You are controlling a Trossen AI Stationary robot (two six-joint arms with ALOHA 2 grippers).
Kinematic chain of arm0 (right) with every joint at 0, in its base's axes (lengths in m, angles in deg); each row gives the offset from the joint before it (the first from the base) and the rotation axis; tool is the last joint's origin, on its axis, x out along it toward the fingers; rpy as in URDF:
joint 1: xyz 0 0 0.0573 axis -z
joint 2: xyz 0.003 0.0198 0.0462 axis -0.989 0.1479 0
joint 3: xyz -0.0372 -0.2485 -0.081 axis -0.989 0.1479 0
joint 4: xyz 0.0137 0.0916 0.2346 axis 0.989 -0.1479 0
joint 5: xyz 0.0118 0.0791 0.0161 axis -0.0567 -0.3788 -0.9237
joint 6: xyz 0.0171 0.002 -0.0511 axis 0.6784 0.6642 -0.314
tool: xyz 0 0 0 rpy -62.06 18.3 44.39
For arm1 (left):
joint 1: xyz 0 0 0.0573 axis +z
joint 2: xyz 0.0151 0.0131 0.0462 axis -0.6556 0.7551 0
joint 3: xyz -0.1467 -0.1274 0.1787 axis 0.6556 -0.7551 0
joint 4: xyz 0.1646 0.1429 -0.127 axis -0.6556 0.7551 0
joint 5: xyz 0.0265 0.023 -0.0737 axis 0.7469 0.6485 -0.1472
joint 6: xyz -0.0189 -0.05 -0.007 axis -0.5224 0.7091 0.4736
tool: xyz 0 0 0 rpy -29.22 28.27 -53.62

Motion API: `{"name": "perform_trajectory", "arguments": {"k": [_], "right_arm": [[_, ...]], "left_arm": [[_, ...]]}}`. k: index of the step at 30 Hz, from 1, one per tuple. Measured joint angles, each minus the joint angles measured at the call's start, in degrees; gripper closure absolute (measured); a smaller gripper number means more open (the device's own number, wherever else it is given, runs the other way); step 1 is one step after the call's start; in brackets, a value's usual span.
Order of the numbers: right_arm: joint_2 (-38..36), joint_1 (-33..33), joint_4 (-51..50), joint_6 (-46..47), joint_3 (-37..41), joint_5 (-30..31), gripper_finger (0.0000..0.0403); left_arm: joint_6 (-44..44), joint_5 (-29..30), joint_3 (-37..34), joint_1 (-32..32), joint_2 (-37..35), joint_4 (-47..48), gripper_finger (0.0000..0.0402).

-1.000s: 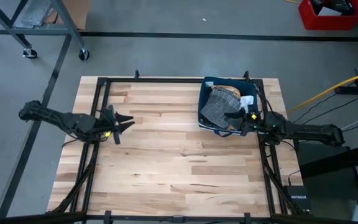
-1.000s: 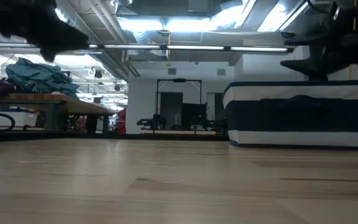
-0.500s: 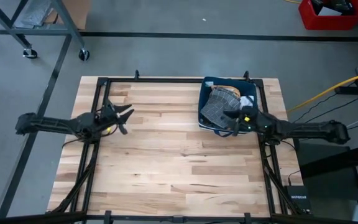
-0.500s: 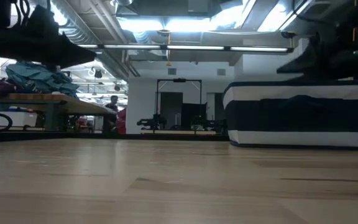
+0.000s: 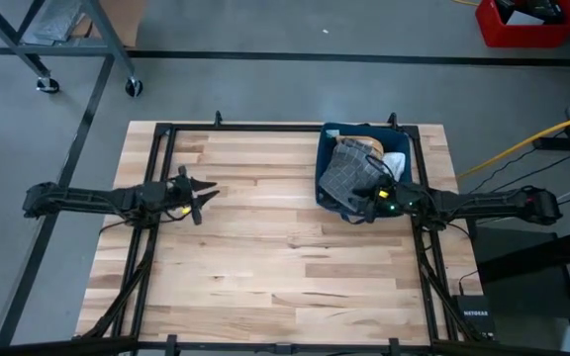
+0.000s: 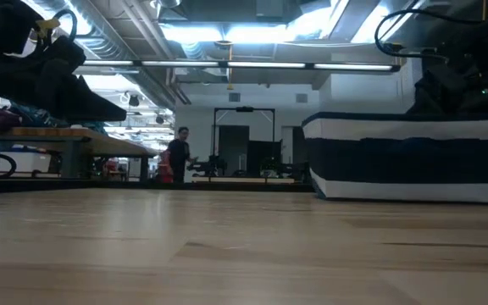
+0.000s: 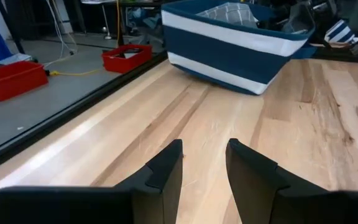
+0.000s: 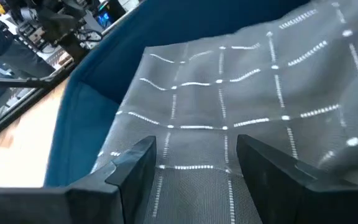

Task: Fold towel
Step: Return to Home Position

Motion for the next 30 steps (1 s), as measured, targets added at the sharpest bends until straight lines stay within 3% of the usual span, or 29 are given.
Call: {"name": "perform_trajectory", "arguments": {"k": [21,30], "right_arm": [[-0.1,0.0,0.2,0.0,0.1,0.0,0.0173],[-14.9,0.0,-2.6,0.0,0.1,-0.1,0.0173]], "left_arm": [[0.5,0.1,0.0,0.0,0.1,0.0,0.0288],[0.5,0.1,0.0,0.0,0.1,0.1,0.0288]]}}
